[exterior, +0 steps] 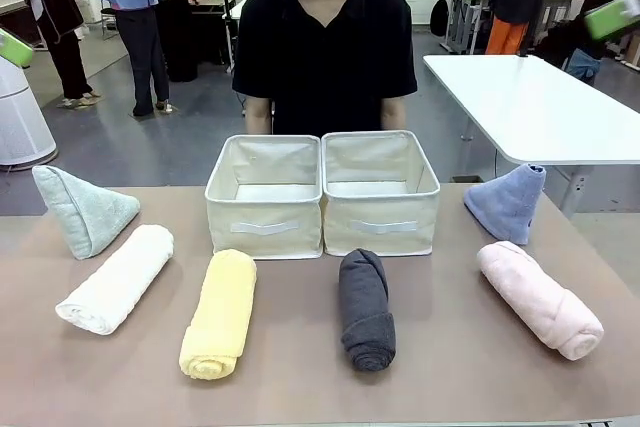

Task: Sort the towels based on their folding style.
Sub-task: Pick up one triangle-folded towel and place it in the left Fabric basket.

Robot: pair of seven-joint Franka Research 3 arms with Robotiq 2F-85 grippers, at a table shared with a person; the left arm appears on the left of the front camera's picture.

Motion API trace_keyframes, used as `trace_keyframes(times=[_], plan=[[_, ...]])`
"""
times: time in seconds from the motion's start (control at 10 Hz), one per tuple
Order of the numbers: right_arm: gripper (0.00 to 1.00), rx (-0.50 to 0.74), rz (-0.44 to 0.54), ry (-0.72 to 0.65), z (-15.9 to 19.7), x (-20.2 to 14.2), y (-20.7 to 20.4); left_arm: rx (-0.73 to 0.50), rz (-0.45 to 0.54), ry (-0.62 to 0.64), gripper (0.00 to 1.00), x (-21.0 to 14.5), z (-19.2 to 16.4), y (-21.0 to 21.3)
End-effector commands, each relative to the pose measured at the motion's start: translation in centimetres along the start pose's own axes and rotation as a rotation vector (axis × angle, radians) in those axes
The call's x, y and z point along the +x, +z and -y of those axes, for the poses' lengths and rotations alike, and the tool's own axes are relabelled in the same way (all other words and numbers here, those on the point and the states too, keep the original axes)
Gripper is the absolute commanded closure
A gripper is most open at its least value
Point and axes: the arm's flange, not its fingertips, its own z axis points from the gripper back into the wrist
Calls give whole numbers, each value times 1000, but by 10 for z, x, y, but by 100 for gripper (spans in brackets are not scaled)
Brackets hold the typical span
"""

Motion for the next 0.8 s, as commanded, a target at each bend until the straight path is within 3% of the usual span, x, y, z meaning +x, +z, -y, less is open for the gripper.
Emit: trace_keyframes(times=[0.0,0.3,0.5,0.7], plan=[[0,245,77,-115,32,-21,13,-210,151,-33,0,-25,-14,17],[0,202,170,-130,48,-44,46,-128,157,69,0,-61,-15,65],[0,139,187,-164,53,-50,64,-112,65,161,0,-73,-19,87],[0,111,185,-177,56,-54,73,-105,44,191,0,-82,-22,100]])
